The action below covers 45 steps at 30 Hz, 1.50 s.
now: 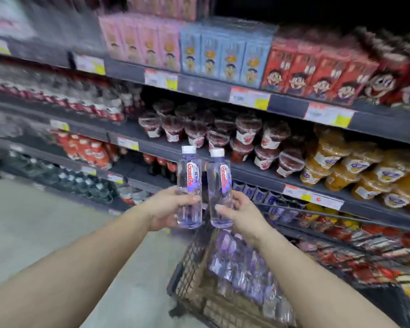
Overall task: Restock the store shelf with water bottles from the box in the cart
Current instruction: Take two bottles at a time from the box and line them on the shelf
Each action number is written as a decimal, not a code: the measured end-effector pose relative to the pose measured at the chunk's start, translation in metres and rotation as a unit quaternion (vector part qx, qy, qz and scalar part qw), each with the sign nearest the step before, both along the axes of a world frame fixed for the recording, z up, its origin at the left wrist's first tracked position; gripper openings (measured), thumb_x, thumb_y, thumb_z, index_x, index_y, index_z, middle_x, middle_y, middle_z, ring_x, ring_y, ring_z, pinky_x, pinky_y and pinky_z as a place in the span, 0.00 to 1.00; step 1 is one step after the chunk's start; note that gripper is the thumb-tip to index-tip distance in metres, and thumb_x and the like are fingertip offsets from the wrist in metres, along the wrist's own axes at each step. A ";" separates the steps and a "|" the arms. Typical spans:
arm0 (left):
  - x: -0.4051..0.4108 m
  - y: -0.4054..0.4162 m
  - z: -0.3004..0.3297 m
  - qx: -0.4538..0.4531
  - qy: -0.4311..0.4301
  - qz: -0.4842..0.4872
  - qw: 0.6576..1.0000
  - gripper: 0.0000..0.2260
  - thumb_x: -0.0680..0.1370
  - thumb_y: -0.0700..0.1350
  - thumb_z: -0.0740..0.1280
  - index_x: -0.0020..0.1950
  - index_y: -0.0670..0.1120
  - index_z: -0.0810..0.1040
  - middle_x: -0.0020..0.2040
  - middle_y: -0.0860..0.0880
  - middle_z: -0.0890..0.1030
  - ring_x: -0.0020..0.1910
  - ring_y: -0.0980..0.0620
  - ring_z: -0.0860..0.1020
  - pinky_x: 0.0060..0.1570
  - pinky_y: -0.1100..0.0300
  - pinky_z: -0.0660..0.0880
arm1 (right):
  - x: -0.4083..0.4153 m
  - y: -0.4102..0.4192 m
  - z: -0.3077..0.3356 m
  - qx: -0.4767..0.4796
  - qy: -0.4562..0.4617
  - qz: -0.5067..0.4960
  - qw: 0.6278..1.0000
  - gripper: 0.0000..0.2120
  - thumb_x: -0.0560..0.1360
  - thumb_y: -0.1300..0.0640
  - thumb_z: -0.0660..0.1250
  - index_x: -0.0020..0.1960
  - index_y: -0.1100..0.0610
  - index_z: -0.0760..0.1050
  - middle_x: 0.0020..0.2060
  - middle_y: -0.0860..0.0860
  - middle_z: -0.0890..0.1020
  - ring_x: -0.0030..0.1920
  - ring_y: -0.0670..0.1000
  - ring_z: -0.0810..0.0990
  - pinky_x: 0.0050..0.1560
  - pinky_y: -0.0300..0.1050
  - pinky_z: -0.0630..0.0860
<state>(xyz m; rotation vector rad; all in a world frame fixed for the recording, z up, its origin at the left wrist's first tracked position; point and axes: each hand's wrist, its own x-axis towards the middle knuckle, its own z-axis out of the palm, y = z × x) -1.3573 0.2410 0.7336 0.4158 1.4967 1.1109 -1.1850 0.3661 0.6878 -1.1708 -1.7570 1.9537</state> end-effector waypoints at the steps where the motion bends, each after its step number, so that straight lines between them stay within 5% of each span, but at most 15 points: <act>1: -0.020 -0.015 0.016 0.023 0.010 0.011 1.000 0.18 0.67 0.46 0.79 0.53 0.44 0.79 0.52 0.41 0.82 0.56 0.38 0.79 0.61 0.30 0.70 | -0.025 -0.009 0.017 0.023 0.011 0.009 1.000 0.35 0.67 0.53 0.78 0.68 0.58 0.67 0.58 0.57 0.80 0.59 0.53 0.79 0.66 0.56 0.72; 3: -0.065 -0.047 0.046 0.063 0.037 0.023 0.997 0.22 0.66 0.46 0.80 0.56 0.41 0.79 0.56 0.39 0.82 0.58 0.36 0.79 0.59 0.28 0.71 | -0.078 -0.033 0.050 0.054 0.038 0.041 0.997 0.33 0.64 0.52 0.78 0.67 0.54 0.71 0.56 0.55 0.82 0.58 0.51 0.80 0.64 0.55 0.74; 6: -0.135 -0.105 0.095 0.100 0.075 0.066 0.990 0.12 0.73 0.41 0.74 0.56 0.44 0.81 0.51 0.43 0.86 0.49 0.43 0.84 0.56 0.36 0.77 | -0.159 -0.087 0.101 0.076 0.094 0.077 0.990 0.14 0.72 0.62 0.72 0.55 0.50 0.77 0.49 0.52 0.84 0.49 0.50 0.81 0.54 0.49 0.77; 10: -0.221 -0.192 0.153 0.141 0.134 0.099 0.976 0.33 0.62 0.49 0.81 0.64 0.43 0.76 0.55 0.44 0.84 0.55 0.42 0.82 0.57 0.29 0.73 | -0.260 -0.164 0.149 0.088 0.168 0.087 0.978 0.14 0.69 0.58 0.74 0.54 0.53 0.78 0.54 0.62 0.81 0.51 0.56 0.81 0.58 0.57 0.75; 14: -0.284 -0.257 0.198 0.178 0.170 0.163 0.955 0.14 0.73 0.42 0.74 0.56 0.46 0.78 0.48 0.47 0.86 0.47 0.47 0.84 0.50 0.45 0.81 | -0.345 -0.217 0.183 0.065 0.220 0.102 0.968 0.33 0.61 0.49 0.80 0.63 0.51 0.74 0.62 0.54 0.80 0.60 0.58 0.80 0.62 0.67 0.73; 18: -0.333 -0.297 0.217 0.220 0.183 0.207 0.936 0.05 0.77 0.40 0.70 0.50 0.48 0.77 0.41 0.54 0.86 0.38 0.57 0.85 0.33 0.58 0.80 | -0.406 -0.248 0.209 0.092 0.233 0.128 0.960 0.19 0.69 0.55 0.76 0.59 0.51 0.76 0.55 0.50 0.83 0.56 0.53 0.82 0.61 0.55 0.76; 22: -0.376 -0.322 0.219 0.220 0.193 0.240 0.926 0.05 0.77 0.42 0.70 0.52 0.48 0.78 0.49 0.51 0.85 0.48 0.53 0.82 0.47 0.56 0.76 | -0.456 -0.263 0.222 0.132 0.238 0.135 0.953 0.21 0.69 0.54 0.76 0.60 0.51 0.76 0.56 0.49 0.83 0.57 0.51 0.81 0.63 0.55 0.74; 25: -0.417 -0.336 0.218 0.213 0.188 0.265 0.922 0.09 0.76 0.44 0.71 0.55 0.46 0.78 0.54 0.47 0.85 0.54 0.50 0.82 0.61 0.47 0.74 | -0.503 -0.273 0.227 0.149 0.242 0.155 0.946 0.18 0.72 0.57 0.74 0.60 0.53 0.76 0.54 0.48 0.83 0.55 0.48 0.81 0.51 0.45 0.76; 27: -0.447 -0.341 0.218 0.213 0.195 0.272 0.918 0.06 0.77 0.43 0.71 0.53 0.47 0.77 0.53 0.48 0.84 0.50 0.55 0.82 0.49 0.55 0.74 | -0.538 -0.275 0.228 0.156 0.243 0.179 0.941 0.17 0.73 0.57 0.73 0.60 0.53 0.76 0.53 0.47 0.83 0.55 0.49 0.81 0.47 0.41 0.73; 30: -0.498 -0.337 0.216 0.217 0.208 0.280 0.912 0.03 0.78 0.42 0.69 0.48 0.49 0.76 0.47 0.52 0.83 0.34 0.64 0.82 0.35 0.63 0.70 | -0.593 -0.272 0.228 0.170 0.244 0.202 0.933 0.23 0.69 0.51 0.76 0.62 0.52 0.76 0.57 0.47 0.82 0.59 0.49 0.79 0.60 0.50 0.74; 34: -0.570 -0.328 0.219 0.212 0.206 0.291 0.910 0.06 0.77 0.44 0.71 0.51 0.50 0.76 0.50 0.53 0.81 0.43 0.60 0.78 0.39 0.55 0.73 | -0.671 -0.258 0.236 0.182 0.229 0.243 0.925 0.17 0.70 0.50 0.75 0.58 0.46 0.78 0.57 0.44 0.82 0.61 0.48 0.77 0.66 0.55 0.71; 37: -0.622 -0.320 0.222 0.205 0.200 0.306 0.908 0.09 0.74 0.46 0.73 0.51 0.50 0.76 0.57 0.50 0.81 0.54 0.54 0.77 0.50 0.47 0.71 | -0.729 -0.245 0.242 0.191 0.226 0.253 0.921 0.26 0.66 0.44 0.76 0.62 0.47 0.76 0.59 0.44 0.81 0.62 0.47 0.76 0.67 0.54 0.70; 42: -0.701 -0.315 0.219 0.198 0.192 0.329 0.903 0.13 0.71 0.48 0.77 0.51 0.48 0.79 0.55 0.45 0.84 0.56 0.45 0.81 0.62 0.33 0.71 | -0.816 -0.235 0.245 0.200 0.226 0.252 0.919 0.12 0.71 0.54 0.75 0.52 0.50 0.78 0.51 0.51 0.84 0.52 0.51 0.82 0.42 0.39 0.75; 45: -0.752 -0.306 0.216 0.210 0.172 0.320 0.908 0.13 0.72 0.44 0.75 0.54 0.44 0.80 0.57 0.42 0.84 0.55 0.44 0.81 0.60 0.34 0.73 | -0.857 -0.233 0.245 0.208 0.226 0.240 0.921 0.13 0.71 0.56 0.75 0.54 0.51 0.77 0.49 0.49 0.85 0.51 0.50 0.83 0.49 0.41 0.78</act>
